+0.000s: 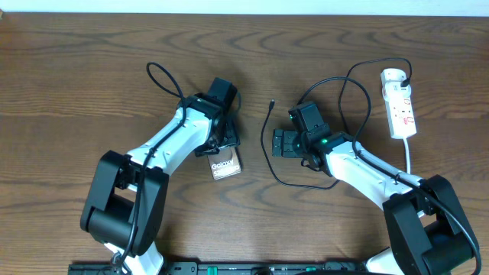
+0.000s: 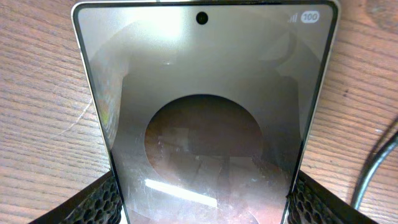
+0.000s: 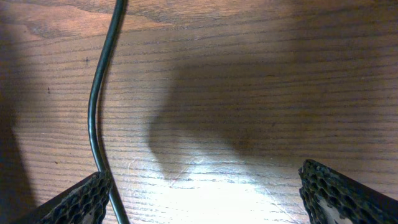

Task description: Plug charger to phone and switch on socket

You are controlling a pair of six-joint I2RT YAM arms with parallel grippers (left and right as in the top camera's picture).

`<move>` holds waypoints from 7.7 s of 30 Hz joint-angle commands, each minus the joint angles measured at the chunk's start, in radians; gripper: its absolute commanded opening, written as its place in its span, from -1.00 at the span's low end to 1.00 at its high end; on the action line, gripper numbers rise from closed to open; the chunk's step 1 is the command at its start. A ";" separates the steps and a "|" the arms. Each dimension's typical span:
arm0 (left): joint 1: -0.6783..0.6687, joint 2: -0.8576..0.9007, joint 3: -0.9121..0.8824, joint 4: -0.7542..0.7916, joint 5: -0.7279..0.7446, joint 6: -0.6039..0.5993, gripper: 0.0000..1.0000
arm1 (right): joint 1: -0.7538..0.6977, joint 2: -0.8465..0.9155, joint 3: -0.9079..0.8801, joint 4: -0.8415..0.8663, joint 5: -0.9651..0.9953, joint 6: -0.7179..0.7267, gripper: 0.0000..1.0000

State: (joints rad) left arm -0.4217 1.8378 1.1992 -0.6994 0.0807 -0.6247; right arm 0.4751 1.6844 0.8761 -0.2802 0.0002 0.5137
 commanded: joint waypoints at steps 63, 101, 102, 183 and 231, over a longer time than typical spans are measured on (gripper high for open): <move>0.304 -0.039 0.024 0.155 1.082 -0.852 -0.86 | -0.063 0.005 0.012 0.053 -0.226 0.058 0.82; 0.274 -0.039 0.024 0.155 0.742 -0.844 -0.86 | -0.021 0.005 0.014 0.401 -0.633 0.130 0.65; 0.266 -0.039 0.024 0.154 0.747 -0.844 -0.86 | -0.015 0.005 0.014 0.406 -0.627 0.129 0.61; 0.196 -0.039 0.024 0.570 0.824 -0.293 0.13 | -0.182 -0.037 0.014 0.772 -0.589 0.800 -0.97; 0.196 -0.039 0.024 1.158 0.884 -0.845 -0.44 | -0.097 -0.029 0.011 0.781 -0.683 1.096 -0.97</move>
State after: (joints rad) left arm -0.2119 1.8202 1.2007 0.4149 0.9054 -1.4685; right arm 0.3504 1.6325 0.9073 0.5449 -0.5613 1.6398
